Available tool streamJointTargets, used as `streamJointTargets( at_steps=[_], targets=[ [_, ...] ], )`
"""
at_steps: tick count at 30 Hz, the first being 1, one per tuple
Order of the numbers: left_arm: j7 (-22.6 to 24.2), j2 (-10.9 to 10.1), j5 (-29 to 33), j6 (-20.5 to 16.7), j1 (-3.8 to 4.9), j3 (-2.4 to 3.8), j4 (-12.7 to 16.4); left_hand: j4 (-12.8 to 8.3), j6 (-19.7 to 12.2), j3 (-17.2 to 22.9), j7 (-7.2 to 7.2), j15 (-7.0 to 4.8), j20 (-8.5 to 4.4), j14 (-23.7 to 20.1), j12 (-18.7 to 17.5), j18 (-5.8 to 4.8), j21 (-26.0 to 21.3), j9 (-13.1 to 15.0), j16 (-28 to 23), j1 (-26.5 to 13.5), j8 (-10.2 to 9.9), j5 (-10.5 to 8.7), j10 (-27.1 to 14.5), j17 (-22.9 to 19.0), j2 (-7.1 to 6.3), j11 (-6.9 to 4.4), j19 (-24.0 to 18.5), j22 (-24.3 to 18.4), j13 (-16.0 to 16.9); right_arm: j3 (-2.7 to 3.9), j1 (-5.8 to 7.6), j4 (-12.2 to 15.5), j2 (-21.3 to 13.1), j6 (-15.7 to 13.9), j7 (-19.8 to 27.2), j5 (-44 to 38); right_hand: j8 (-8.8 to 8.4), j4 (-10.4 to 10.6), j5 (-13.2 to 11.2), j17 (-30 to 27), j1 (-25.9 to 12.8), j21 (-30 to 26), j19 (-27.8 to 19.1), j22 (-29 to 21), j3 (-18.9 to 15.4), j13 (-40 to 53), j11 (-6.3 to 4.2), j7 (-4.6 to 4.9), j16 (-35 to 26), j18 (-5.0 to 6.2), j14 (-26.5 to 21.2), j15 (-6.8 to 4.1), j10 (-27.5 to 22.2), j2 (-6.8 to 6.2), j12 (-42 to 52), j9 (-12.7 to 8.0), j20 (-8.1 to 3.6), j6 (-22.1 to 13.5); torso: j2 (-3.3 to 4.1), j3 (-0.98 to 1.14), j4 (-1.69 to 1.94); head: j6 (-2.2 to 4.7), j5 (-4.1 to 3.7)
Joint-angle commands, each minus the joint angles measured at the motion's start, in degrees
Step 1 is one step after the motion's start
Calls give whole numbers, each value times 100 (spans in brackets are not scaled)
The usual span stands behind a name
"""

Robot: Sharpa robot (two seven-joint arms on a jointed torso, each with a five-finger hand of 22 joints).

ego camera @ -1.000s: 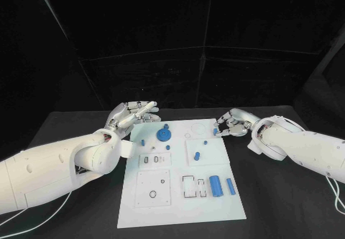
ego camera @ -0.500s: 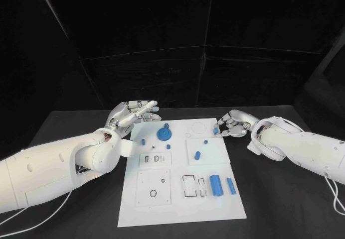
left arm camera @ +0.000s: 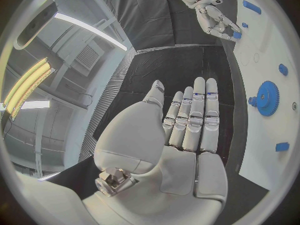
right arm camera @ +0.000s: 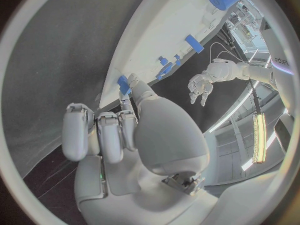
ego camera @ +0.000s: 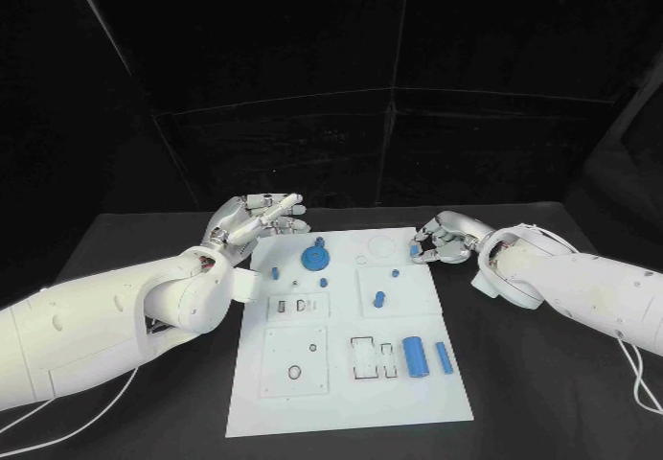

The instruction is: Assemble the parts on the task board

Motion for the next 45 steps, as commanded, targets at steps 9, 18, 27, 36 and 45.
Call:
streamJointTargets(
  at_steps=[9, 18, 27, 36, 45],
  targets=[
    [36, 8, -8, 60, 7, 5, -1, -38, 39, 1, 15, 1, -5, 36, -29, 41, -24, -6, -39, 24, -22, 28, 28, 5, 54, -2, 31, -7, 2, 2, 7, -34, 31, -125, -64, -23, 109, -42, -70, 1299, 3, 20, 37, 44, 200, 885, -121, -105, 25, -64, 561, -98, 106, 200, 38, 26, -74, 294, 2, -1, -6, -19, 4],
    [32, -6, -8, 58, 7, 5, 3, -54, 45, 7, 15, -1, -6, 38, -35, 41, -30, -6, -46, 36, -24, 28, 36, 15, 62, -3, 38, -12, 1, 3, 7, 159, -65, -529, -55, -99, 195, -127, -170, 1329, 55, 56, 83, 130, 396, 891, -197, -187, 37, -82, 567, -168, 115, 316, 39, 47, -143, 470, -2, 2, -3, -35, 13],
    [34, -32, -8, 55, 7, 5, -1, -54, 45, 7, 15, -1, -6, 38, -35, 41, -30, -6, -46, 36, -24, 28, 36, 15, 62, -3, 38, -12, 1, 6, 14, 1000, -347, -1002, -262, -277, 167, -143, -161, 1344, 8, 71, 102, 165, 447, 875, -188, -170, 43, -91, 571, -170, 103, 299, 19, 30, -157, 429, -8, -6, -9, -35, 21],
    [42, -51, -8, 78, 9, 5, -46, -54, 45, 7, 15, -1, -6, 38, -35, 41, -30, -6, -46, 36, -24, 28, 36, 15, 62, -3, 38, -12, 1, 9, 32, 2034, -399, -1181, -818, -561, 163, -143, -283, 1376, -47, 86, 121, 202, 502, 875, -190, -173, 57, -99, 578, -169, 107, 307, 17, 22, -158, 432, -4, -8, 5, -43, 55],
    [62, -49, -8, 96, 11, 6, -117, -59, 48, 8, 15, -1, -7, 39, -38, 41, -34, -6, -49, 37, -26, 27, 39, 20, 65, -3, 41, -15, 1, 4, 36, 2399, 159, -925, -1377, -963, 166, -142, -321, 1376, -94, 87, 122, 202, 531, 869, -194, -182, 56, -98, 578, -171, 105, 293, 8, 19, -160, 445, -1, 9, 13, -97, 204]
  ],
)
